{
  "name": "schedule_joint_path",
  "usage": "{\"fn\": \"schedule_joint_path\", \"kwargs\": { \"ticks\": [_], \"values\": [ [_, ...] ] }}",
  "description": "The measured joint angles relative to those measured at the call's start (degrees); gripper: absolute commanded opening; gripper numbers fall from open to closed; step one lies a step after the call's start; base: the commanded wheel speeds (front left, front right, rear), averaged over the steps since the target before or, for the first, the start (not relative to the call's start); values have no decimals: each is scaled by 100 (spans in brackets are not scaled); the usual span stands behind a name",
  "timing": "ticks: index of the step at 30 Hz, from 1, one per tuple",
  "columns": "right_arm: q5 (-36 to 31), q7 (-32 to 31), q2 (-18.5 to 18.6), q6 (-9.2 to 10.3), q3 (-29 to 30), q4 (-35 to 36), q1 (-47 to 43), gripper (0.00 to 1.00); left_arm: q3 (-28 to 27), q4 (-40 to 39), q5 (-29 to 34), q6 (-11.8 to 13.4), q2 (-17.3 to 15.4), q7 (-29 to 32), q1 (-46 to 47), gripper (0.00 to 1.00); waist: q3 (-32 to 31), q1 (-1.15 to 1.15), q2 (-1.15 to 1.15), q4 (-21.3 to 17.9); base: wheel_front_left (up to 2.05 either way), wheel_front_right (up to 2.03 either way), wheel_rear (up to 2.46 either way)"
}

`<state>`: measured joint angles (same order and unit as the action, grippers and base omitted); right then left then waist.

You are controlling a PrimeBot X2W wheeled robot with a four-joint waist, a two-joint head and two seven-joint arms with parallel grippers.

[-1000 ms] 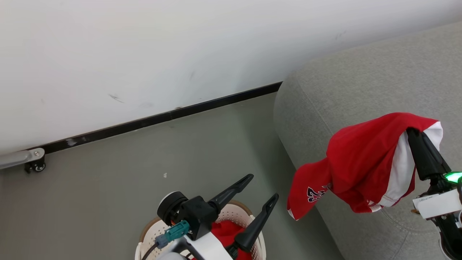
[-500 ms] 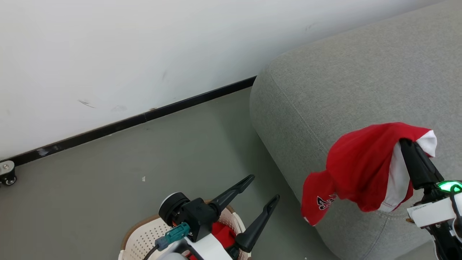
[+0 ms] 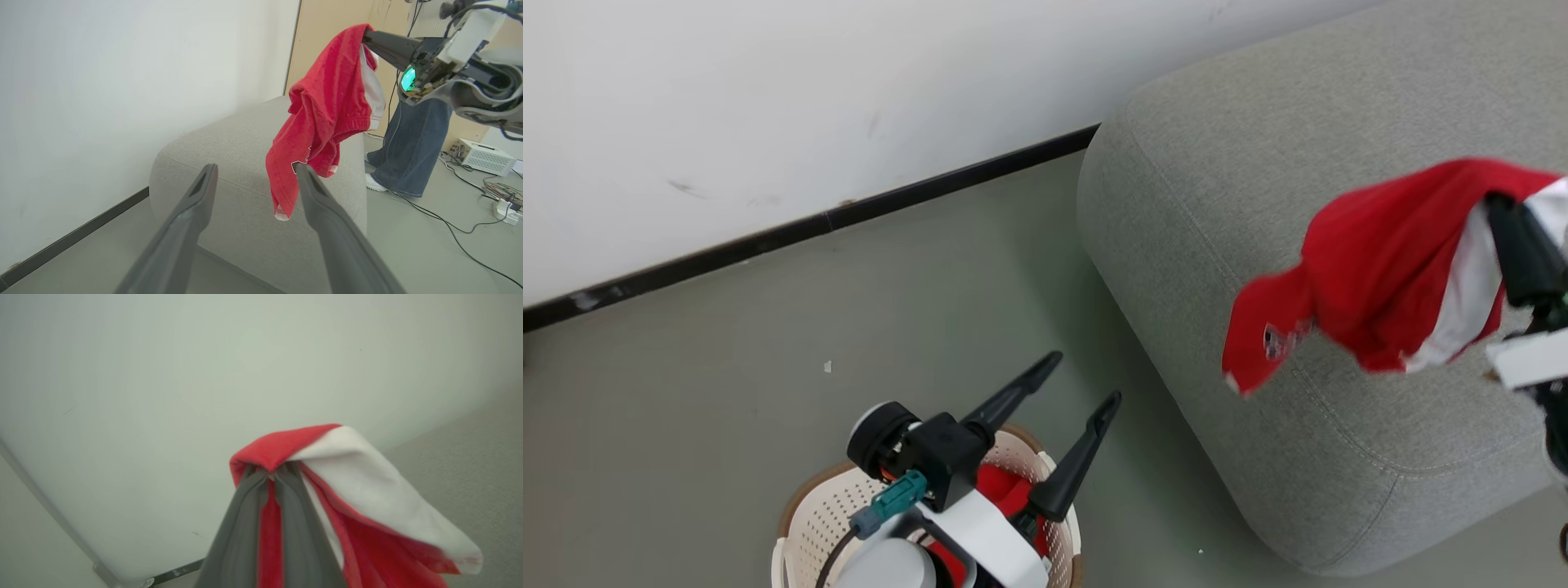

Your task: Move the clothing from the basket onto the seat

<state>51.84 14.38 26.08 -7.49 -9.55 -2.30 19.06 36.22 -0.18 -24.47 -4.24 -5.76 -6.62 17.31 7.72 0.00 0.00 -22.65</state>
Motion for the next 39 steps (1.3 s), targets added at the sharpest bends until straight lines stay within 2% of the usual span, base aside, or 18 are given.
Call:
{"fn": "schedule_joint_path", "kwargs": {
  "ticks": [13,23,32,39],
  "values": [
    [-371,9,370,0,734,-1103,1771,0,-57,-416,238,105,-31,203,417,100,533,0,0,174,0,0,0],
    [-660,12,610,0,1280,-2223,2229,0,93,-699,393,107,-18,379,688,100,1015,0,0,400,0,0,0],
    [-1081,25,891,0,1933,-2662,2491,0,218,-883,503,102,-13,567,902,100,1439,0,0,595,0,0,0],
    [-1471,26,940,0,2416,-2826,2615,0,272,-972,548,73,-16,709,1097,100,1775,0,0,699,0,0,0]
  ]
}}
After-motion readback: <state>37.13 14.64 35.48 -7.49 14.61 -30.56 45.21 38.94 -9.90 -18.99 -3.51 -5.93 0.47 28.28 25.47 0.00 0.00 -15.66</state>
